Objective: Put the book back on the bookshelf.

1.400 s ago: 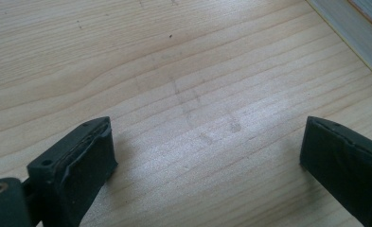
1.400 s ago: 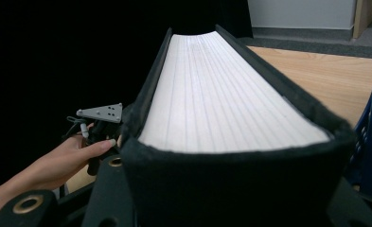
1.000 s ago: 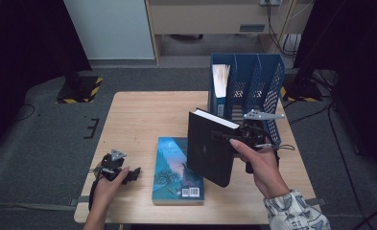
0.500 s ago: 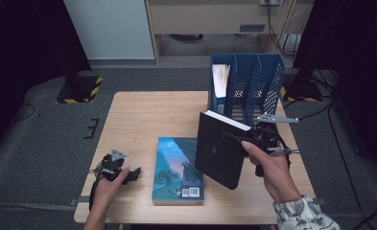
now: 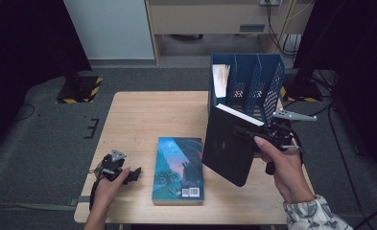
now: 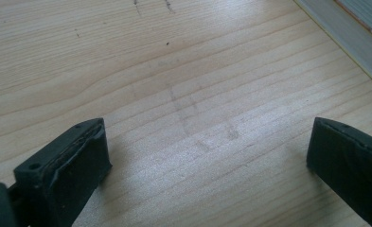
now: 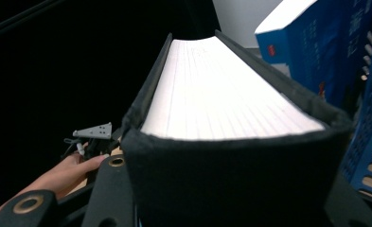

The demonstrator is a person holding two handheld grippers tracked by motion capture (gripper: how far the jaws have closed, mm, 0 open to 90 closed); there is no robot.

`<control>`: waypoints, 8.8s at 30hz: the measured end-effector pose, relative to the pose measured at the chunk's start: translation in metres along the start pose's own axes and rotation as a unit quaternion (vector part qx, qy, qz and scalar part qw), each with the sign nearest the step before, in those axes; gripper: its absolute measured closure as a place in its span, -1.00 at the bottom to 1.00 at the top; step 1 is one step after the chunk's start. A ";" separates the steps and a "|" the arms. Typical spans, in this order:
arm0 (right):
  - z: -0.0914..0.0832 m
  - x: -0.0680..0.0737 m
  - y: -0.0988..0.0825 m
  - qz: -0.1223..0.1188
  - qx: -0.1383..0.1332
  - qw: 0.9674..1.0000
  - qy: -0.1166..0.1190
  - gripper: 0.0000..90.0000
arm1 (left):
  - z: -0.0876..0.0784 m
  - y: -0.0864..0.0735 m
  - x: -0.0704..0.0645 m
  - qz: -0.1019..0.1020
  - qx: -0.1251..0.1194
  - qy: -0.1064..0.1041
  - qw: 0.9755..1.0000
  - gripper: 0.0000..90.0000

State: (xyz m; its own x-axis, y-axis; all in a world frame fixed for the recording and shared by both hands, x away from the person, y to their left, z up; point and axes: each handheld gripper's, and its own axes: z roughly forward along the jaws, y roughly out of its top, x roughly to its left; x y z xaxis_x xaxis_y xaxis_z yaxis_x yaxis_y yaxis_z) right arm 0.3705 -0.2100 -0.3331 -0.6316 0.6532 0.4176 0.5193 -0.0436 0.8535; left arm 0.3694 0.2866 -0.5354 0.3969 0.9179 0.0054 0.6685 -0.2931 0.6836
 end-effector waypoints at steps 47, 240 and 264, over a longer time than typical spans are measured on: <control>-0.046 -0.048 0.058 0.040 -0.061 0.993 -0.095 0.17 | 0.001 -0.001 0.000 0.005 -0.008 -0.005 1.000 -1.00; 0.055 -0.174 0.055 0.037 -0.030 0.943 -0.329 0.17 | 0.004 0.002 0.001 0.013 -0.010 -0.014 1.000 -1.00; 0.054 -0.170 0.054 0.031 -0.022 0.944 -0.329 0.16 | 0.004 0.002 0.000 0.015 -0.008 -0.014 1.000 -1.00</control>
State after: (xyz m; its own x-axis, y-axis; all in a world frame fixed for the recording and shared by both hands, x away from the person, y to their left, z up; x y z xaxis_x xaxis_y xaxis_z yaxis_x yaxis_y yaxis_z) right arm 0.5367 -0.2821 -0.3750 -0.1000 0.9755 0.1958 0.5104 -0.1186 0.8517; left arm 0.3735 0.2852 -0.5368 0.4341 0.9009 0.0053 0.6456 -0.3151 0.6956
